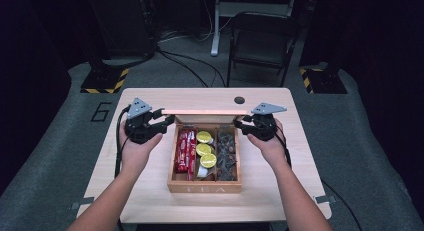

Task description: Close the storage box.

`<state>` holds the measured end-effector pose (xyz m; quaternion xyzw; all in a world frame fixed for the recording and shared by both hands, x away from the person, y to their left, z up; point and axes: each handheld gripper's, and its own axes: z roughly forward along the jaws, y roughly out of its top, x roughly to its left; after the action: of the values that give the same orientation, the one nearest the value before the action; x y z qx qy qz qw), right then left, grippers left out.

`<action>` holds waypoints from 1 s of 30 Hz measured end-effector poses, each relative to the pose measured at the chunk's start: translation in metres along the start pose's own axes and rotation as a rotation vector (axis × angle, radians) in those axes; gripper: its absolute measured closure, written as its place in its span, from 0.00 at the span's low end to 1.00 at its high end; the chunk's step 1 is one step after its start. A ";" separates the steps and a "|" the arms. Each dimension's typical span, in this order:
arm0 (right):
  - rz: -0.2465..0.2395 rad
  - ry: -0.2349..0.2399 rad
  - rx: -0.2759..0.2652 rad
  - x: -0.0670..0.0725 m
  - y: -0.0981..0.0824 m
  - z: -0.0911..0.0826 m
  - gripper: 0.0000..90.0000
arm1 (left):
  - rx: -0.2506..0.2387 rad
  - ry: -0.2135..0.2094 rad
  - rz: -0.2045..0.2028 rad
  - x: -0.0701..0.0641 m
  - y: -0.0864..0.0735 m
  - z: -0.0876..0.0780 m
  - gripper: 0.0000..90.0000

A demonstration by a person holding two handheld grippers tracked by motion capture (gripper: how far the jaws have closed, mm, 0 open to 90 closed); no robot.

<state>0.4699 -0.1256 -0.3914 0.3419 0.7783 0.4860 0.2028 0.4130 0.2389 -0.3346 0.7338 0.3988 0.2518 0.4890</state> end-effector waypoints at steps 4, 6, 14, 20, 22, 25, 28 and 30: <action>0.003 -0.001 0.000 0.000 0.000 0.000 0.66 | -0.004 -0.001 -0.007 0.001 -0.005 -0.001 0.58; 0.007 -0.003 -0.001 0.000 0.000 0.000 0.66 | -0.006 0.001 -0.017 0.001 -0.009 -0.002 0.58; 0.017 0.006 0.004 -0.001 0.000 0.001 0.65 | -0.002 -0.009 -0.052 -0.001 -0.027 -0.003 0.57; 0.013 0.006 0.011 -0.001 0.000 0.000 0.65 | 0.015 -0.010 -0.059 -0.004 -0.038 -0.002 0.57; 0.019 0.008 0.005 -0.002 0.001 0.001 0.65 | 0.015 -0.009 -0.070 -0.005 -0.042 0.000 0.58; 0.032 0.012 -0.001 -0.003 0.001 0.002 0.64 | 0.029 -0.014 -0.080 -0.006 -0.048 0.004 0.58; 0.028 0.017 0.000 -0.002 -0.001 0.002 0.64 | 0.043 -0.020 -0.097 -0.007 -0.054 0.009 0.58; 0.019 0.019 0.005 -0.002 -0.001 0.002 0.63 | 0.054 -0.022 -0.101 -0.010 -0.057 0.011 0.58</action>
<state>0.4719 -0.1265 -0.3935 0.3454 0.7781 0.4890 0.1899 0.3966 0.2368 -0.3912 0.7284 0.4366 0.2079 0.4853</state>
